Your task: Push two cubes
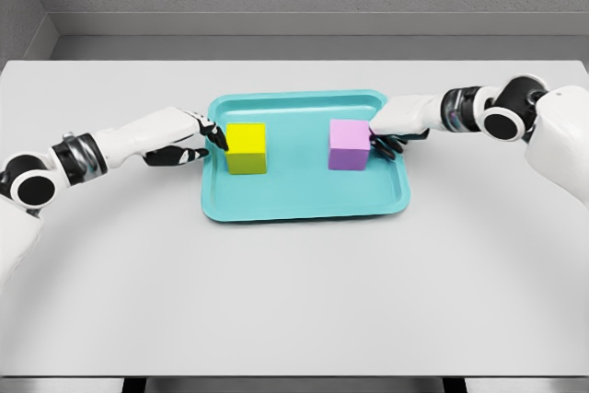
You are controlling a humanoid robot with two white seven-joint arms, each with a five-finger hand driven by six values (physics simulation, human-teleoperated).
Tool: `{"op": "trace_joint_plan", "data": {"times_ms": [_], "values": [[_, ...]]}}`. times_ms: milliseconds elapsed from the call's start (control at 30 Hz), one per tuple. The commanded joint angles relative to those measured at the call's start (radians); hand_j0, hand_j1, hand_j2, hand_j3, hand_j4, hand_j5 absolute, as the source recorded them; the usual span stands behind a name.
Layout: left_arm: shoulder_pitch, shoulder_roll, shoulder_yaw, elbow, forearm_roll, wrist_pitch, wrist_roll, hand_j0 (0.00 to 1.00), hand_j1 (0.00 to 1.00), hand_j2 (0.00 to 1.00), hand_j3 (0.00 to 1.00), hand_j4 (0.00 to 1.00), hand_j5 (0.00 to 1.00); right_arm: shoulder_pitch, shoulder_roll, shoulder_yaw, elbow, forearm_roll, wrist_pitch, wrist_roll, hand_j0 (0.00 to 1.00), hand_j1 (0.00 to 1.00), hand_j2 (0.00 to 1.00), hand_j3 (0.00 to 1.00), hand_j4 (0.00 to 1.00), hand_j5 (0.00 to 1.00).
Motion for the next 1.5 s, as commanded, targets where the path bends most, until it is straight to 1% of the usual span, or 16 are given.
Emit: {"op": "trace_joint_plan", "data": {"times_ms": [0, 100, 167, 300, 433, 500, 567, 700, 833, 867, 900, 1067, 1300, 1400, 1467], "values": [[0.0, 0.002, 0.002, -0.004, 0.013, 0.002, 0.001, 0.54, 0.54, 0.54, 0.54, 0.54, 0.54, 0.0, 0.013, 0.02, -0.004, -0.012, -0.019, -0.006, 0.12, 0.12, 0.12, 0.12, 0.12, 0.12], [0.003, 0.003, 0.003, -0.009, 0.014, 0.002, 0.001, 0.54, 0.54, 0.54, 0.54, 0.54, 0.54, -0.001, 0.02, 0.02, -0.004, -0.012, -0.019, -0.006, 0.12, 0.12, 0.12, 0.12, 0.12, 0.12], [-0.002, 0.031, 0.003, -0.007, 0.017, 0.002, 0.001, 0.54, 0.54, 0.54, 0.54, 0.54, 0.54, -0.005, 0.026, 0.02, -0.003, -0.012, -0.019, -0.006, 0.12, 0.12, 0.12, 0.12, 0.12, 0.12], [-0.006, 0.054, 0.005, 0.004, 0.042, 0.002, 0.003, 0.54, 0.54, 0.54, 0.54, 0.54, 0.54, -0.005, 0.034, 0.02, -0.003, -0.012, -0.018, -0.006, 0.12, 0.12, 0.12, 0.12, 0.12, 0.12], [-0.017, 0.038, 0.006, 0.045, 0.036, 0.002, 0.001, 0.53, 0.53, 0.53, 0.53, 0.53, 0.53, -0.006, 0.04, 0.02, -0.001, -0.012, -0.015, -0.006, 0.12, 0.12, 0.12, 0.12, 0.12, 0.12], [-0.018, 0.028, 0.006, 0.048, 0.033, 0.002, 0.0, 0.53, 0.53, 0.53, 0.53, 0.53, 0.53, -0.008, 0.042, 0.02, 0.002, -0.012, -0.013, -0.006, 0.12, 0.12, 0.12, 0.12, 0.12, 0.12], [-0.018, 0.025, 0.005, 0.057, 0.033, 0.002, 0.0, 0.53, 0.53, 0.53, 0.53, 0.53, 0.53, -0.015, 0.059, 0.022, 0.034, -0.011, -0.018, -0.006, 0.12, 0.12, 0.12, 0.12, 0.12, 0.12], [-0.018, 0.025, 0.006, 0.056, 0.037, 0.002, 0.0, 0.52, 0.52, 0.52, 0.52, 0.52, 0.52, -0.017, 0.059, 0.022, 0.063, -0.011, -0.019, -0.006, 0.12, 0.12, 0.12, 0.12, 0.12, 0.12], [-0.02, 0.022, 0.005, 0.054, 0.036, 0.002, 0.0, 0.51, 0.51, 0.51, 0.51, 0.51, 0.51, -0.018, 0.059, 0.022, 0.077, -0.011, -0.021, -0.006, 0.12, 0.12, 0.12, 0.12, 0.12, 0.12], [-0.02, 0.022, 0.005, 0.053, 0.034, 0.002, -0.011, 0.51, 0.51, 0.51, 0.51, 0.51, 0.51, -0.02, 0.059, 0.022, 0.077, -0.011, -0.019, -0.006, 0.12, 0.12, 0.12, 0.12, 0.12, 0.12], [-0.02, 0.012, 0.006, 0.051, 0.034, 0.002, -0.042, 0.51, 0.51, 0.51, 0.51, 0.51, 0.51, -0.021, 0.06, 0.02, 0.079, -0.011, -0.019, -0.006, 0.12, 0.12, 0.12, 0.12, 0.12, 0.12], [-0.021, 0.009, 0.008, 0.045, 0.034, 0.002, -0.068, 0.51, 0.51, 0.51, 0.51, 0.51, 0.51, -0.029, 0.095, 0.02, 0.129, -0.011, -0.019, -0.006, 0.12, 0.12, 0.12, 0.12, 0.12, 0.12], [-0.021, 0.018, 0.011, 0.041, 0.04, 0.002, -0.066, 0.51, 0.51, 0.51, 0.51, 0.51, 0.51, -0.034, 0.105, 0.02, 0.131, -0.011, -0.018, -0.006, 0.12, 0.12, 0.12, 0.12, 0.12, 0.12], [-0.021, 0.012, 0.011, 0.027, 0.042, 0.002, -0.066, 0.51, 0.51, 0.51, 0.51, 0.51, 0.51, -0.035, 0.106, 0.02, 0.129, -0.011, -0.019, -0.006, 0.12, 0.12, 0.12, 0.12, 0.12, 0.12], [-0.02, 0.011, 0.011, 0.002, 0.04, 0.002, -0.066, 0.51, 0.51, 0.51, 0.51, 0.51, 0.51, -0.035, 0.117, 0.02, 0.129, -0.011, -0.018, -0.006, 0.12, 0.12, 0.12, 0.12, 0.12, 0.12]]}}
